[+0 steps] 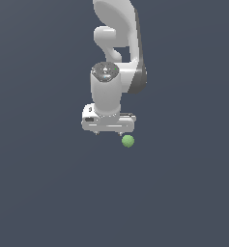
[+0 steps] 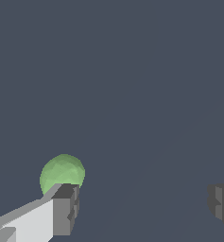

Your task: Pick up the object and move it to a goal position.

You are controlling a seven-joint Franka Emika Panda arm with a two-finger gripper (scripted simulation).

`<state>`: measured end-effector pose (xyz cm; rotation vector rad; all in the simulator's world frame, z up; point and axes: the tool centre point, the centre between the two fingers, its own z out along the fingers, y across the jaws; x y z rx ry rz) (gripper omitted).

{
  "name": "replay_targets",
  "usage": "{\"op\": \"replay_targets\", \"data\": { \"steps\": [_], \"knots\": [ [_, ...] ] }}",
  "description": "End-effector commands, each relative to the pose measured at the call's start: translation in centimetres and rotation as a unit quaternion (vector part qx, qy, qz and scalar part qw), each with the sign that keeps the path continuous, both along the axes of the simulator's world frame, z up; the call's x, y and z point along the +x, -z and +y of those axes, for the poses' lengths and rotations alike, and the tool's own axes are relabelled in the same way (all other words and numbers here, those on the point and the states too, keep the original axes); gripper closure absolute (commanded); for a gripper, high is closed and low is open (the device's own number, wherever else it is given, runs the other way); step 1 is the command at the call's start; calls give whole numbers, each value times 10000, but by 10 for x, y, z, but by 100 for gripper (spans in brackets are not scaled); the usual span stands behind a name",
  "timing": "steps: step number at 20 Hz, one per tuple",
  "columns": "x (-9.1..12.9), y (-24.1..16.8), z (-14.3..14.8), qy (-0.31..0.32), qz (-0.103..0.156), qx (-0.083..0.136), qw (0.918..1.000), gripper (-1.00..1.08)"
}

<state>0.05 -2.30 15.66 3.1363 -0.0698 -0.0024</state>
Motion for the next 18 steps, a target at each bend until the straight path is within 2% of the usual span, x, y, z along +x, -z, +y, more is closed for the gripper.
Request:
{"op": "replay_targets", "data": {
  "steps": [1,11,18],
  "knots": [
    [0,0,0,0,0,0,10000,-92],
    [-4,7,-31,72,84,-57,9999,-92],
    [-4,8,-27,-35,81,-56,9999,-92]
  ]
}}
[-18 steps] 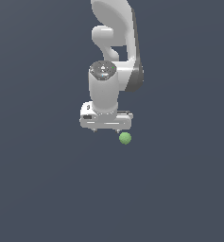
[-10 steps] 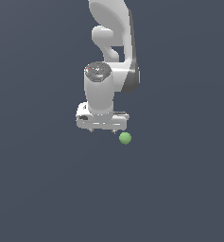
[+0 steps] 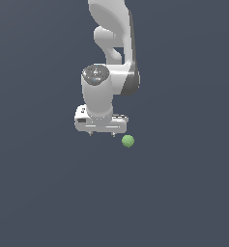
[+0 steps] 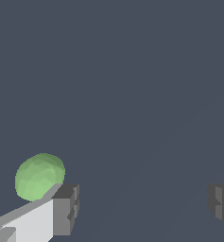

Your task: Pick up the object and move it to a goal position.

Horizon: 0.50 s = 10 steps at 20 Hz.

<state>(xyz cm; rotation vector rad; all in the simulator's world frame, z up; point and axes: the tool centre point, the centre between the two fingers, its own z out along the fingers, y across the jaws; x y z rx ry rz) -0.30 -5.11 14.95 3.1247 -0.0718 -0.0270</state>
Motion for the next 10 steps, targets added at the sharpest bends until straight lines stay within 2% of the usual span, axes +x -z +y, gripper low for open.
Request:
{"op": "replay_targets", "data": {
  "steps": [1,10],
  "knots": [
    [0,1,2,-88,3,0,10000,-92],
    [-4,12,21,-911,12,3,9958,-92]
  ]
}}
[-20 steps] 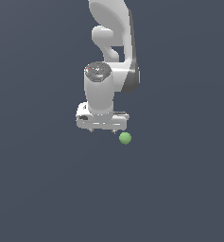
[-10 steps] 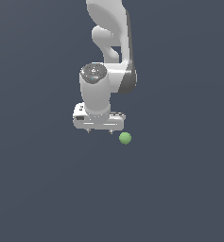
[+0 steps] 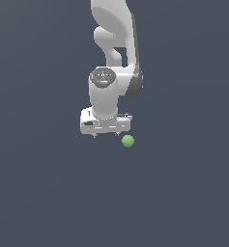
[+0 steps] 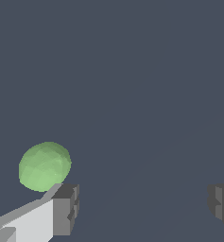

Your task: Pick up the object and move it to a goal position.

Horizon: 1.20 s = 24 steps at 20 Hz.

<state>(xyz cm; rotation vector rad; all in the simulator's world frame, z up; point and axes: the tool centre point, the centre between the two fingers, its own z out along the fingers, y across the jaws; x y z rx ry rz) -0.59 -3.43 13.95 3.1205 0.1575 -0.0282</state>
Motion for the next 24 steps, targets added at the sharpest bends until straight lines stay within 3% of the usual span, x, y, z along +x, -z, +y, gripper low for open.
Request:
{"op": "replay_targets", "data": {
  "steps": [1,5,10,18,24],
  "knots": [
    [-1,4,7,-313,4,3,9995,-92],
    [-5,12,22,-947,8,11,9955,-92],
    [-10,23,44,-1849,9,30,9827,-92],
    [-20,39,78,-3208,-7,72,9471,-92],
    [-25,46,96,-3892,-24,99,9211,-92]
  ]
}}
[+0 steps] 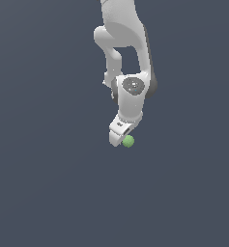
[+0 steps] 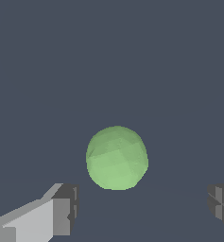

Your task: Pick up the object and move it to a goal position.

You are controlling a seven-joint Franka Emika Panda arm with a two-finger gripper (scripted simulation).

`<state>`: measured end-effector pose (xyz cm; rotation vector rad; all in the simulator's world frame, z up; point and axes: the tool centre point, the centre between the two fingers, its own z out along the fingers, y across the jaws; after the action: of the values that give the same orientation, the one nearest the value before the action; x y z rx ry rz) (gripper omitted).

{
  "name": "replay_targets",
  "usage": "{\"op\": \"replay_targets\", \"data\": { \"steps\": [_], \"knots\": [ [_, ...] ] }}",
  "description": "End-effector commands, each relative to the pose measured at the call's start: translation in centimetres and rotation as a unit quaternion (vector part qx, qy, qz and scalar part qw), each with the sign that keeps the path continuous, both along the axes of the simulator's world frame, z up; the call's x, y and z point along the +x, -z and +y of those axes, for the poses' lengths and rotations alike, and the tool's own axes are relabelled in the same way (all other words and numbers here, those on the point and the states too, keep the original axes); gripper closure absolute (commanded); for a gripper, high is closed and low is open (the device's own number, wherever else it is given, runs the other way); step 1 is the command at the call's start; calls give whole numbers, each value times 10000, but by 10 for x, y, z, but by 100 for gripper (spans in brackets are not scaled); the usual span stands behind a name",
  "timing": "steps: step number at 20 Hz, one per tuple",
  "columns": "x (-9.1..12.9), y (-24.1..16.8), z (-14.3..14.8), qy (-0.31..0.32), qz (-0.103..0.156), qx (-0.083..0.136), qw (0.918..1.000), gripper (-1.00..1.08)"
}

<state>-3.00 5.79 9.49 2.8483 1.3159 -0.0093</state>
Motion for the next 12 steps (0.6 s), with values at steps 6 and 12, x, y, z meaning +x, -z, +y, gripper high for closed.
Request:
{"op": "replay_targets", "data": {
  "steps": [6,12],
  "knots": [
    [-5,5,14,-568,-15,27,9984,-92],
    [-5,6,15,-615,-15,30,9981,-92]
  ]
}}
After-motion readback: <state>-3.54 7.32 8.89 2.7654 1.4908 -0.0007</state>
